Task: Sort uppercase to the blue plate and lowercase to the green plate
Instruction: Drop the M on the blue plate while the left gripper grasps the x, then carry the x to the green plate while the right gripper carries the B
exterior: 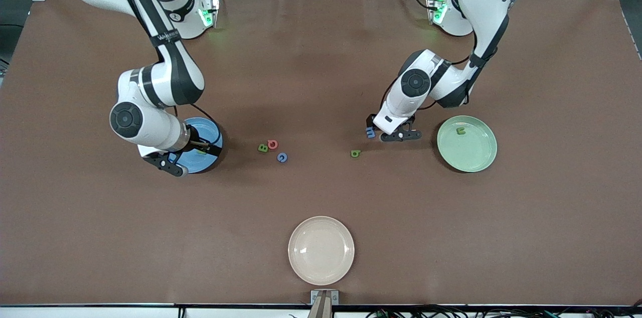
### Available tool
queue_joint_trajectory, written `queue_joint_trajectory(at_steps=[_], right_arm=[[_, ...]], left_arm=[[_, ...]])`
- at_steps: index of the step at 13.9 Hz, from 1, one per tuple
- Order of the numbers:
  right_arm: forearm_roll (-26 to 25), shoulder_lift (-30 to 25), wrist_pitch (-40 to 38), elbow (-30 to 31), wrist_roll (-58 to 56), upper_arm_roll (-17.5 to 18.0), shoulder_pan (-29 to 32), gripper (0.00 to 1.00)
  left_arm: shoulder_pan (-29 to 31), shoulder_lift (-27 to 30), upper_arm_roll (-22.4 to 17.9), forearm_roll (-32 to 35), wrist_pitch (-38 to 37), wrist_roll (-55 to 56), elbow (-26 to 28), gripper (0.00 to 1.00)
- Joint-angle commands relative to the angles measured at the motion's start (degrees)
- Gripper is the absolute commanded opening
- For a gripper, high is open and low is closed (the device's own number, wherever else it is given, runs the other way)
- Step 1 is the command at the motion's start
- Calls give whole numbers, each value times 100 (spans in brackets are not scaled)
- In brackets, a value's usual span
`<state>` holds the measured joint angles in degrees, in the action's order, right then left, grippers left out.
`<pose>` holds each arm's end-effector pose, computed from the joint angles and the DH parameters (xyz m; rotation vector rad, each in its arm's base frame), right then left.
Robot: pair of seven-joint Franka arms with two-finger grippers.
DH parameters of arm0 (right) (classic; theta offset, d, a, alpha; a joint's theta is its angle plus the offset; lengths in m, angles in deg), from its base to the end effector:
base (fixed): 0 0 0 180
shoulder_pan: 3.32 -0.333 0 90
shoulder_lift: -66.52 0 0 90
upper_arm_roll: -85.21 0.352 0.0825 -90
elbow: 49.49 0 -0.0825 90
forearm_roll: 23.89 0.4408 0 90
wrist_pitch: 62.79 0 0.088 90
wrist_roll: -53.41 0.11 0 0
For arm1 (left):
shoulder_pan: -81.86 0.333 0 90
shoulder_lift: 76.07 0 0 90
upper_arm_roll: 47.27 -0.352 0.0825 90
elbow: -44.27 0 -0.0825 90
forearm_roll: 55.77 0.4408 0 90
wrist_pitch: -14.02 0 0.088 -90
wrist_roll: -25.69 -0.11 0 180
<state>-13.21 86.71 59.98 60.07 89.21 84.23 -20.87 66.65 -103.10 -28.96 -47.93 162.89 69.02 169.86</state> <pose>0.6349 0.1981 0.2972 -2.9787 0.6748 0.2640 0.4907 -0.3355 0.1544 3.0993 0.1279 -0.1151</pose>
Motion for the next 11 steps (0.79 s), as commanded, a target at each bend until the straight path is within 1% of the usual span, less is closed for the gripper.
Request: queue_joint_trajectory(at_steps=[1, 3, 5, 7, 9, 11], right_arm=[[144, 230, 500, 13, 208, 10, -537, 100], [144, 599, 1106, -40, 200, 10, -837, 100], [118, 994, 1546, -162, 200, 1, -987, 100], [66, 1250, 1679, -277, 200, -8, -1093, 100], [48, 1356, 1697, -277, 200, -25, -1137, 100], [-31, 1426, 1802, -242, 200, -34, -1163, 98]], left_arm=[[-113, -57, -29, 78, 45, 158, -8, 90], [-131, -66, -38, 78, 45, 167, 10, 79], [-149, -74, -38, 87, 45, 167, 45, 68], [-149, -74, -38, 87, 45, 167, 54, 58], [-140, -83, -38, 87, 45, 167, 54, 52], [-131, -83, -38, 87, 45, 167, 45, 43]])
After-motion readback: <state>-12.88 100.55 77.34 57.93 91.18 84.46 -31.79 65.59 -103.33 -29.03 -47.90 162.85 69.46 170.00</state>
